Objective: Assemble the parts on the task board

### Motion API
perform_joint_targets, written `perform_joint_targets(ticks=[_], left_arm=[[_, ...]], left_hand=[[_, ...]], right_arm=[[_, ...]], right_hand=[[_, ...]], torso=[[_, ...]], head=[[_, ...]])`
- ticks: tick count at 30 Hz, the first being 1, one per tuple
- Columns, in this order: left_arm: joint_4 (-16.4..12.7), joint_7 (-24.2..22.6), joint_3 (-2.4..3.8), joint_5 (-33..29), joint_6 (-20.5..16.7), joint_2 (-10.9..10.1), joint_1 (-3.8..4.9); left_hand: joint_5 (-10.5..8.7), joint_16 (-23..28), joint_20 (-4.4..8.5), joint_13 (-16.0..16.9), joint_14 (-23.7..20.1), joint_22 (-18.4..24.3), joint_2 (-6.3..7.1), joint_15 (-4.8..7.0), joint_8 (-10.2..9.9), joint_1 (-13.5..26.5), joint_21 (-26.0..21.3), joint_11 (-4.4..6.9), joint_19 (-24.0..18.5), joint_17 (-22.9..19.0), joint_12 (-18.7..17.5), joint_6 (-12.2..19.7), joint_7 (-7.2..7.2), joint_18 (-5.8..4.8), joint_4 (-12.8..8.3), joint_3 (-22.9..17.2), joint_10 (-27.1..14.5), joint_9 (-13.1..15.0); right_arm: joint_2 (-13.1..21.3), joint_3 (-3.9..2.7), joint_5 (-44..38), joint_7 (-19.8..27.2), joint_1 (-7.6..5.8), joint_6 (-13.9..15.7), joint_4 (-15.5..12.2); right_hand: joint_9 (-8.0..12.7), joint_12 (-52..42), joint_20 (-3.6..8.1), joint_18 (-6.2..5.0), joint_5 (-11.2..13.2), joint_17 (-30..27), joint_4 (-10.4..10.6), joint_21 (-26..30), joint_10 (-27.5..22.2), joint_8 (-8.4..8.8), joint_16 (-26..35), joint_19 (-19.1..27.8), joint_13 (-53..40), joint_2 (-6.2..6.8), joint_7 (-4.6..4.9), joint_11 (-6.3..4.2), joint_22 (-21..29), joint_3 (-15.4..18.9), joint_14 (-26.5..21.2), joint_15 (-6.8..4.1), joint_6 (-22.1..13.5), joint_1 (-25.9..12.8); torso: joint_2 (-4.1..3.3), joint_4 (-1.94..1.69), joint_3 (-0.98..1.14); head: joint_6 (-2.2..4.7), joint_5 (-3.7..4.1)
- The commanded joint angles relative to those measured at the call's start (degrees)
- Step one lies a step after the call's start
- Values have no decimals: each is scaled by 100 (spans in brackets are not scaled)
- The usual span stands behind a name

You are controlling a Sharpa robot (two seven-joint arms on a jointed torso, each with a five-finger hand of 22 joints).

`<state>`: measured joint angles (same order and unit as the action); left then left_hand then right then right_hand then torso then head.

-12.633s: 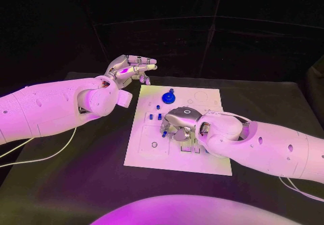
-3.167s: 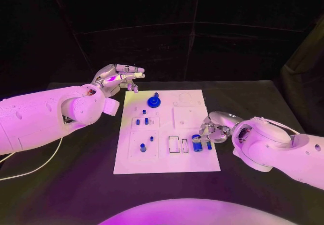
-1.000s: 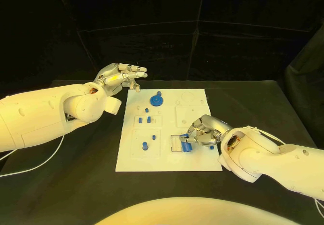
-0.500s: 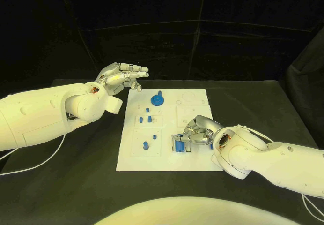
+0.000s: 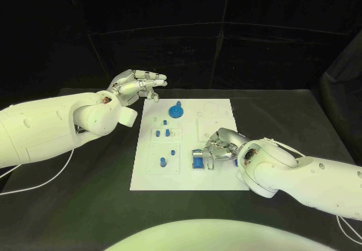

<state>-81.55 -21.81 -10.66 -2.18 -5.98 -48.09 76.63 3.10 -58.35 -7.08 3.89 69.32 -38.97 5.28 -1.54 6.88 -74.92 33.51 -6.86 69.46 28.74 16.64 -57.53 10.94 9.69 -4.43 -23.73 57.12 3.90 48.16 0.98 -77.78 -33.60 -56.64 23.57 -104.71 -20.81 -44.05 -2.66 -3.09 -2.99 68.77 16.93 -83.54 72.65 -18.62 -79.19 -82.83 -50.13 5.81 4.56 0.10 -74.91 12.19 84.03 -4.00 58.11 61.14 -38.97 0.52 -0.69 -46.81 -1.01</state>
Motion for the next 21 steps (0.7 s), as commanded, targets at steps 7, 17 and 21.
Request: perform_joint_targets(ticks=[7, 17, 21], left_arm=[[-6, -16, 5, -19, 75, 1, 11], [5, -29, 5, -19, 71, 3, 9], [2, -43, 4, -19, 61, -2, 9]], left_hand=[[17, -26, -11, -9, -44, 5, -49, -13, 26, 11, -31, -1, -12, -5, 28, 40, -14, 77, 23, 26, -34, -2], [17, -26, -11, -9, -44, 5, -49, -13, 26, 11, -31, -1, -12, -5, 28, 40, -14, 77, 23, 26, -34, -2], [17, -26, -11, -9, -44, 5, -49, -13, 26, 11, -31, -1, -12, -5, 28, 40, -14, 77, 23, 26, -34, -2]], right_arm=[[121, -3, -345, 66, -7, 16, -173], [661, -4, -142, 723, -7, 431, -440], [1094, -6, 8, 940, -11, 460, -571]], right_hand=[[-97, 12, -30, 39, -57, -15, -71, 33, 8, 16, 56, 32, -22, -149, -3, 12, -505, -260, 211, 44, -17, 504], [-171, 52, -35, 35, -618, -27, -193, 55, 10, 121, 92, 41, -24, -300, 33, 33, -487, -245, 215, 55, -152, 1037], [-56, 69, -73, 36, -835, -2, -249, 58, 0, 321, 87, 39, -20, -367, 116, 97, -488, -212, 221, 105, -383, 1187]], torso=[[-2, 7, 5], [2, 18, 7], [2, 13, -1]], head=[[5, 20], [41, 70], [56, 143]])
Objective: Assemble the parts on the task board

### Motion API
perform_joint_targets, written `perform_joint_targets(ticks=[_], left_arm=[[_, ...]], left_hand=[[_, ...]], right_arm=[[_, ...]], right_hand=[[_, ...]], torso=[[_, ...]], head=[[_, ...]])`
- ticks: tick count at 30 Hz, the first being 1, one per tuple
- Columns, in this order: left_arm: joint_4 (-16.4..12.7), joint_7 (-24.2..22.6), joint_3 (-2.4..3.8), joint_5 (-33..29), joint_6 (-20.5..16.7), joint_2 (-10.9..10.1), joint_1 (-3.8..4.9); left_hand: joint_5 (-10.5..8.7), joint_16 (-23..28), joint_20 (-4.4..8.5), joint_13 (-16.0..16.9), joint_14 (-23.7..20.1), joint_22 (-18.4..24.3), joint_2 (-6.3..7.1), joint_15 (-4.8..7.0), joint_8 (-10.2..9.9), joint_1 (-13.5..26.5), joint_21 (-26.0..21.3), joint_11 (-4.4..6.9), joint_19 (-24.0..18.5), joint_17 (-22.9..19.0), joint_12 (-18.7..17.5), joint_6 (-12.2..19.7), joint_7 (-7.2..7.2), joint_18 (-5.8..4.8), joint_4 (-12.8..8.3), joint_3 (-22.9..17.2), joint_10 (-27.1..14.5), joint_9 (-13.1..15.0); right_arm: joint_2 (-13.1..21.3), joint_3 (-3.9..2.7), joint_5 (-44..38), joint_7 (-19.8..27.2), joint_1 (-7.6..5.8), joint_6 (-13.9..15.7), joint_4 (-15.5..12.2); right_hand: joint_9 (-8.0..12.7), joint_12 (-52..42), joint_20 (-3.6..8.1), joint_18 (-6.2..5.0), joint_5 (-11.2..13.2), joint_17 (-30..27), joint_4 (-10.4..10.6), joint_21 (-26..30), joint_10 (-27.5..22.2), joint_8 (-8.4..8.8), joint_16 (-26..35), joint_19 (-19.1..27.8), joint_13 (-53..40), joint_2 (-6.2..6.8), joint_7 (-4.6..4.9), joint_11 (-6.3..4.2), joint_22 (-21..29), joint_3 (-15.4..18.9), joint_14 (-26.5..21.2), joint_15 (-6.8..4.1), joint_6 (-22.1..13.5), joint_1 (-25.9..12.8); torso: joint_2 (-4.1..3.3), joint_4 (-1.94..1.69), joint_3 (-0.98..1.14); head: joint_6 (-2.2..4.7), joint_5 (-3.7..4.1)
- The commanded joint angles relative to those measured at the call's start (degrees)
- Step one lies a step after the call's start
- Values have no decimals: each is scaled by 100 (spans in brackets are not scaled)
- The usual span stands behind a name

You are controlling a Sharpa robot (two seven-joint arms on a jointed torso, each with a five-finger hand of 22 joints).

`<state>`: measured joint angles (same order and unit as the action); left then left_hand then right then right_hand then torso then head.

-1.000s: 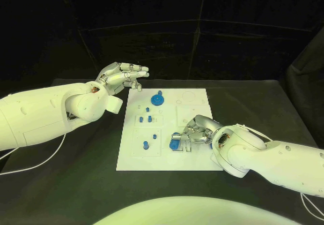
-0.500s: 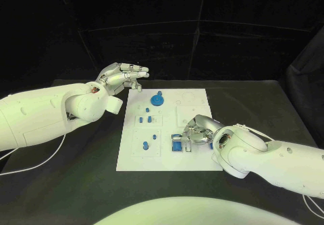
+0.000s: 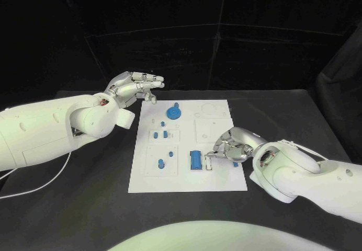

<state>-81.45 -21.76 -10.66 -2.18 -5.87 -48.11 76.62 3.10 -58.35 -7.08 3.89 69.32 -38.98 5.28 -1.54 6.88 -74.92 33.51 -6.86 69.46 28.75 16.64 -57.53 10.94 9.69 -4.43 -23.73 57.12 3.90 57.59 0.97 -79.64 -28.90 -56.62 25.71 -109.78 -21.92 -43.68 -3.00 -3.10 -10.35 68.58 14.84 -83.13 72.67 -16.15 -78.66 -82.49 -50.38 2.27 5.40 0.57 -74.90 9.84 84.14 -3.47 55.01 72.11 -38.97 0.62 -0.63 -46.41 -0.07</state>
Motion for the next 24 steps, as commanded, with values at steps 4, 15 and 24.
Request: perform_joint_targets(ticks=[4, 15, 24], left_arm=[[-11, -58, 4, -19, 47, -1, 9], [-6, -66, -1, -19, 57, 12, 4], [-10, -60, -12, -19, 62, -6, 4]], left_hand=[[17, -26, -11, -9, -44, 6, -49, -13, 26, 11, -31, -1, -12, -6, 28, 40, -14, 77, 23, 26, -34, -2], [17, -26, -11, -9, -44, 6, -49, -13, 26, 11, -31, -1, -12, -6, 28, 40, -14, 77, 23, 26, -34, -2], [17, -26, -11, -9, -44, 6, -49, -13, 26, 11, -31, -1, -12, -6, 28, 40, -14, 77, 23, 26, -34, -2]], right_arm=[[456, -6, 169, 434, -19, 86, -95], [769, -3, -693, -191, -23, -708, 35], [607, 0, -981, -270, -18, -1065, 276]], right_hand=[[106, 37, -57, 38, -227, 24, -62, 11, 1, 118, 34, -3, 5, -62, 43, 61, -500, 47, 212, 65, -60, 152], [130, -37, -49, 42, -411, 19, -14, -1, 57, 51, 49, -21, -70, -101, -15, 20, -524, 197, 210, 40, 217, 140], [119, -40, -39, 41, -479, 9, -12, 5, 60, 32, 61, -16, -79, -125, -32, 5, -519, 219, 207, 28, 267, 167]], torso=[[5, 6, -9], [-3, -12, -3], [-7, -19, -5]], head=[[29, 88], [46, 191], [24, 190]])
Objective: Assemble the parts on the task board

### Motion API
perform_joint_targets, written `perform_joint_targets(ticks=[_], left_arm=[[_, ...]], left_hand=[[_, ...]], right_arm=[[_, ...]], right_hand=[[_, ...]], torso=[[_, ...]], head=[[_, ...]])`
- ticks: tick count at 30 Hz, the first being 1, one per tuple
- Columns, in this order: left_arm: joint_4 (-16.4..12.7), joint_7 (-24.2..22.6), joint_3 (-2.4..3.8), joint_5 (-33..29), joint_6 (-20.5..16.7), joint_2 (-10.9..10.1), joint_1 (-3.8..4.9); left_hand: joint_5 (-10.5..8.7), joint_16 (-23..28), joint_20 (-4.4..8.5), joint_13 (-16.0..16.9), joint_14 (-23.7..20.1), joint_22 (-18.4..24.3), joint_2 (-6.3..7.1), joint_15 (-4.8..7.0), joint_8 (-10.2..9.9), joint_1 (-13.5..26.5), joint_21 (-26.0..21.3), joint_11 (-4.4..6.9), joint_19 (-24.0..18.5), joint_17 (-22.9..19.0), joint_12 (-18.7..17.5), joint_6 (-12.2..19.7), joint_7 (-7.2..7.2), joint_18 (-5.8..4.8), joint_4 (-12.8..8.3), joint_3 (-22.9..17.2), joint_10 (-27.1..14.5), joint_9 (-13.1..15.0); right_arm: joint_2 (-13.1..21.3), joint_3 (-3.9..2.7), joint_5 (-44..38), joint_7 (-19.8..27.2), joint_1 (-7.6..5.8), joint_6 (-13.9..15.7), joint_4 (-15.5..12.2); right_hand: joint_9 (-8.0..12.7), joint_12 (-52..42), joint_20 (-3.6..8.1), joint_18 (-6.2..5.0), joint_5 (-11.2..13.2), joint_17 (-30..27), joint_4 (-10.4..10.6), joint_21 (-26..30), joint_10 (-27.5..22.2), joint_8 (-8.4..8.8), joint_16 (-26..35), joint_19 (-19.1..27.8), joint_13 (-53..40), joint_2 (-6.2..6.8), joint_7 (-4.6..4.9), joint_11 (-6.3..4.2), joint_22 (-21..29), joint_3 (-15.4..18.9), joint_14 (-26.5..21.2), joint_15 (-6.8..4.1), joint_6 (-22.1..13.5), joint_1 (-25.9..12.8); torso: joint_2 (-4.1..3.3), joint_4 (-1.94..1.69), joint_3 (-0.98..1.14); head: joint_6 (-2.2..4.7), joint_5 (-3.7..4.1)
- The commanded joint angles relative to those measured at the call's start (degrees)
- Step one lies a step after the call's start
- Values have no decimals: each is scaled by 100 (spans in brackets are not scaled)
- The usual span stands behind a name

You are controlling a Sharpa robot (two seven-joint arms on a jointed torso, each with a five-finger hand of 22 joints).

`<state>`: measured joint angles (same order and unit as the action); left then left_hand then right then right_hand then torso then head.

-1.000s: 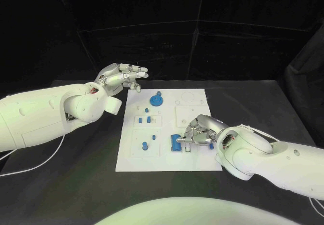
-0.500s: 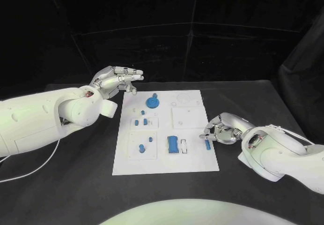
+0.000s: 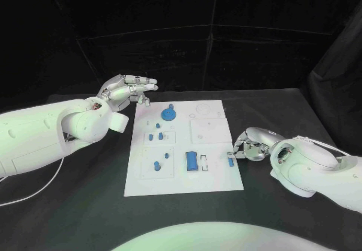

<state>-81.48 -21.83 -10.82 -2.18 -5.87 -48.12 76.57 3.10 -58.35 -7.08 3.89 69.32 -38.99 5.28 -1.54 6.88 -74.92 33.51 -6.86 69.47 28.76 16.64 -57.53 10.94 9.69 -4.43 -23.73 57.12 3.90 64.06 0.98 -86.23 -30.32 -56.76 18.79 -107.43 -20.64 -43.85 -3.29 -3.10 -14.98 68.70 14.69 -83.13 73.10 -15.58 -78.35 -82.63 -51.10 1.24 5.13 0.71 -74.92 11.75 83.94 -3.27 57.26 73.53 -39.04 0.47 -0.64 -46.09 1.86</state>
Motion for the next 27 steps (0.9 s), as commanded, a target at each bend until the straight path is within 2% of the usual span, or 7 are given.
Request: perform_joint_targets(ticks=[1, 17, 20, 27], left_arm=[[-7, -52, 3, -19, 62, -8, 9], [12, -28, -6, -19, 81, -11, 9], [10, -27, -7, -19, 84, -10, 9], [7, -23, -8, -18, 85, -22, 9]], left_hand=[[17, -26, -11, -9, -44, 7, -49, -13, 26, 11, -31, -1, -12, -6, 28, 40, -14, 77, 23, 26, -34, -2], [17, -26, -11, -9, -44, 7, -49, -13, 26, 11, -31, -1, -12, -6, 28, 40, -14, 77, 23, 26, -34, -2], [17, -26, -11, -9, -44, 7, -49, -13, 26, 11, -31, -1, -12, -6, 28, 40, -14, 77, 23, 26, -34, -2], [17, -29, -12, -8, -46, 10, -53, -13, 30, 5, -34, -1, -11, -11, 33, 41, -15, 77, 21, 27, -39, -2]], right_arm=[[-60, -1, -329, -128, -4, -397, 58], [-273, 2, -479, -114, 1, -736, 127], [-293, 3, -556, -125, 2, -856, 150], [-413, 5, -898, -151, 3, -1151, 255]], right_hand=[[-9, -25, -9, 40, -18, -3, 3, 5, 18, -26, 30, -2, -8, -22, -5, -10, -516, 30, 228, 8, 44, 25], [-33, -71, 8, 44, -52, 8, -54, 0, 44, -51, 32, -11, -55, -22, -30, -32, -530, 58, 230, -11, 112, 137], [-41, -74, 15, 43, -56, 7, -82, 3, 48, -58, 35, -7, -61, -36, -36, -39, -526, 58, 230, -18, 131, 188], [-51, 11, 32, 38, -44, -25, -287, 25, 8, -24, 69, 11, -15, -95, -35, -49, -505, 19, 221, -31, 124, 509]], torso=[[1, -4, -4], [0, 10, -5], [0, -2, -7], [5, -2, -7]], head=[[-6, -3], [-44, -6], [-54, 1], [-62, -9]])
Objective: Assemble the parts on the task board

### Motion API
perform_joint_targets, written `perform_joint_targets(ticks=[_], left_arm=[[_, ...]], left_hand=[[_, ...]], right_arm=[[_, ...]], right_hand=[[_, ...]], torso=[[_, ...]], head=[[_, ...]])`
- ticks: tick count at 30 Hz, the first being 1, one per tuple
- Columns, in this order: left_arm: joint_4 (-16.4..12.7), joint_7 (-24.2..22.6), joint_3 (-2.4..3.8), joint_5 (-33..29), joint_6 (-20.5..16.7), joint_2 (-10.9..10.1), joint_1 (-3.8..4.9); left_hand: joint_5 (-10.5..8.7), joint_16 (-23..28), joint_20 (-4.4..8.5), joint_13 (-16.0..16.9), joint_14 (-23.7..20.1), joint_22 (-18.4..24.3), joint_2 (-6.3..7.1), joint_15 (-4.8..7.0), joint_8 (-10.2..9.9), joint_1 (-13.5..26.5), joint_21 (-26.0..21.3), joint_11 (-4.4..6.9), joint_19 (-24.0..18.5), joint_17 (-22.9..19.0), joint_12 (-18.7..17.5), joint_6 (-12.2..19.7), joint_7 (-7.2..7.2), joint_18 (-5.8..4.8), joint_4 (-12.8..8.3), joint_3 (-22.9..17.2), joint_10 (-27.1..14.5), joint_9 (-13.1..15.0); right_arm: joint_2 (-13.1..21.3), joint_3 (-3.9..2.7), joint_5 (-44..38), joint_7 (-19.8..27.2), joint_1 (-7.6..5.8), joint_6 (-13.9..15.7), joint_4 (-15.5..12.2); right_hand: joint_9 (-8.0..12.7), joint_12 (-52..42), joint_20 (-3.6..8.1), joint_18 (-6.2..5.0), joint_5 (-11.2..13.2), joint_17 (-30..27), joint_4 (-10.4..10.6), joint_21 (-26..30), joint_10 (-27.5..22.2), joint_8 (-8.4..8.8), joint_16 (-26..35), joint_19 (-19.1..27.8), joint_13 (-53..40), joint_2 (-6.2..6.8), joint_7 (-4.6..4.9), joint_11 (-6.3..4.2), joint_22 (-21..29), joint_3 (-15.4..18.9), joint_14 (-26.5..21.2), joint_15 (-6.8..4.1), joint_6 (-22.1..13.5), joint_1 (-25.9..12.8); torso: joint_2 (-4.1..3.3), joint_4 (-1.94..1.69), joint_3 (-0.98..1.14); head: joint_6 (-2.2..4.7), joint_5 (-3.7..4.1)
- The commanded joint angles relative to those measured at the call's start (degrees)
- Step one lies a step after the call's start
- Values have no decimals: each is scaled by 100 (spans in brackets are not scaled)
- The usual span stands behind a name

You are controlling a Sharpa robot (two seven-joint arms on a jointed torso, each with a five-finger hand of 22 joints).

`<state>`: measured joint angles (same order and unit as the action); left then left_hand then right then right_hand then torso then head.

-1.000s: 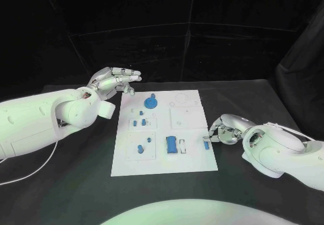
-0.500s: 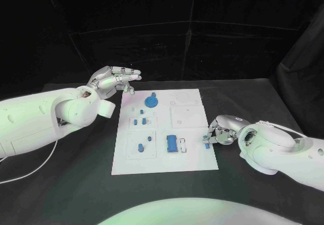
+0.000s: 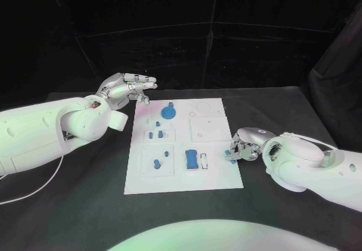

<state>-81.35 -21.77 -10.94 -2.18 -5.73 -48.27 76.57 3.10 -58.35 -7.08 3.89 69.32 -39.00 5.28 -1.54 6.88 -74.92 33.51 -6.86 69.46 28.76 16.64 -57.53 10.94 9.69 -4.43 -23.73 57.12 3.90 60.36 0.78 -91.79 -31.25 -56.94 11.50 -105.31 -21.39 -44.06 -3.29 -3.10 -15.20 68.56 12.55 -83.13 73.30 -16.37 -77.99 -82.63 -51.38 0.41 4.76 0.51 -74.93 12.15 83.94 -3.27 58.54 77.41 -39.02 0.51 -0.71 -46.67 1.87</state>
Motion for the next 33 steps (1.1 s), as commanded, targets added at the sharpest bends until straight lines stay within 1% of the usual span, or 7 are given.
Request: perform_joint_targets(ticks=[1, 4, 9, 18, 23, 29, 33], left_arm=[[-7, -28, 4, -18, 72, -9, 9], [-10, -25, 4, -18, 78, -15, 9], [-17, -23, 4, -18, 85, -22, 9], [-22, -23, 3, -18, 77, -32, 9], [-18, -23, 3, -18, 70, -26, 9], [-17, -23, 3, -18, 72, -18, 8], [-21, -24, 3, -18, 72, -18, 8]], left_hand=[[18, -32, -12, -8, -49, 15, -56, -13, 35, -1, -37, -1, -11, -17, 39, 43, -16, 77, 18, 29, -45, -1], [18, -32, -12, -8, -49, 15, -56, -13, 35, -1, -37, -1, -11, -17, 39, 43, -16, 77, 18, 29, -45, -1], [18, -32, -12, -8, -49, 15, -56, -13, 35, -1, -37, -1, -11, -17, 39, 43, -16, 77, 18, 29, -45, -1], [17, -34, -13, -8, -51, 17, -65, -15, 41, 7, -40, -3, -10, -21, 43, 41, -15, 77, 26, 33, -52, -1], [17, -38, -15, -9, -54, 21, -68, -18, 43, 23, -44, -7, -10, -26, 45, 47, -11, 76, 38, 43, -65, -2], [17, -39, -16, -10, -54, 23, -69, -19, 42, 29, -46, -8, -10, -28, 45, 53, -9, 75, 43, 47, -73, -3], [17, -41, -17, -10, -55, 25, -69, -20, 41, 33, -47, -10, -10, -30, 46, 58, -8, 75, 46, 50, -79, -3]], right_arm=[[-71, 24, -417, -62, 21, -469, 57], [-150, 25, -645, -74, 24, -583, 86], [-217, 26, -865, -98, 27, -626, 88], [-164, 25, -470, -117, 29, -151, -81], [-97, 24, -182, -110, 28, 384, -267], [-41, 22, 379, -88, 26, 984, -480], [-55, 22, 767, -64, 25, 1128, -547]], right_hand=[[24, 52, 36, 36, 117, -11, -135, 31, -20, 64, 37, 16, 23, -44, 3, -29, -498, -58, 220, -34, -1, 225], [26, 77, 43, 39, 652, 11, -284, 29, -19, 94, 33, 11, 32, -135, 6, -32, -507, -186, 224, -37, 6, 475], [33, 20, 45, 52, 864, 80, -424, -4, 23, 129, 1, -27, -26, -254, 1, -43, -558, -362, 239, -41, 36, 689], [100, -162, 53, 82, 180, 217, -147, -89, 149, 285, -81, -119, -183, -388, -21, -50, -675, -541, 274, -49, 96, 339], [110, -432, 58, 103, 346, 323, 7, -149, 283, 319, -148, -180, -404, -455, -32, -59, -757, -623, 296, -56, 166, 184], [133, -465, 57, 105, 242, 339, 130, -158, 290, 384, -159, -187, -445, -432, -19, -49, -768, -677, 298, -51, 160, 69], [140, -463, 56, 103, 134, 332, 161, -155, 280, 410, -154, -183, -453, -401, -20, -51, -765, -723, 294, -49, 171, 61]], torso=[[3, -8, 0], [5, -4, 1], [5, -6, 1], [5, 5, 5], [8, -7, 3], [7, -12, -1], [0, -4, -3]], head=[[-5, -9], [-9, -14], [-2, -14], [13, -17], [10, -4], [4, -21], [0, -30]])
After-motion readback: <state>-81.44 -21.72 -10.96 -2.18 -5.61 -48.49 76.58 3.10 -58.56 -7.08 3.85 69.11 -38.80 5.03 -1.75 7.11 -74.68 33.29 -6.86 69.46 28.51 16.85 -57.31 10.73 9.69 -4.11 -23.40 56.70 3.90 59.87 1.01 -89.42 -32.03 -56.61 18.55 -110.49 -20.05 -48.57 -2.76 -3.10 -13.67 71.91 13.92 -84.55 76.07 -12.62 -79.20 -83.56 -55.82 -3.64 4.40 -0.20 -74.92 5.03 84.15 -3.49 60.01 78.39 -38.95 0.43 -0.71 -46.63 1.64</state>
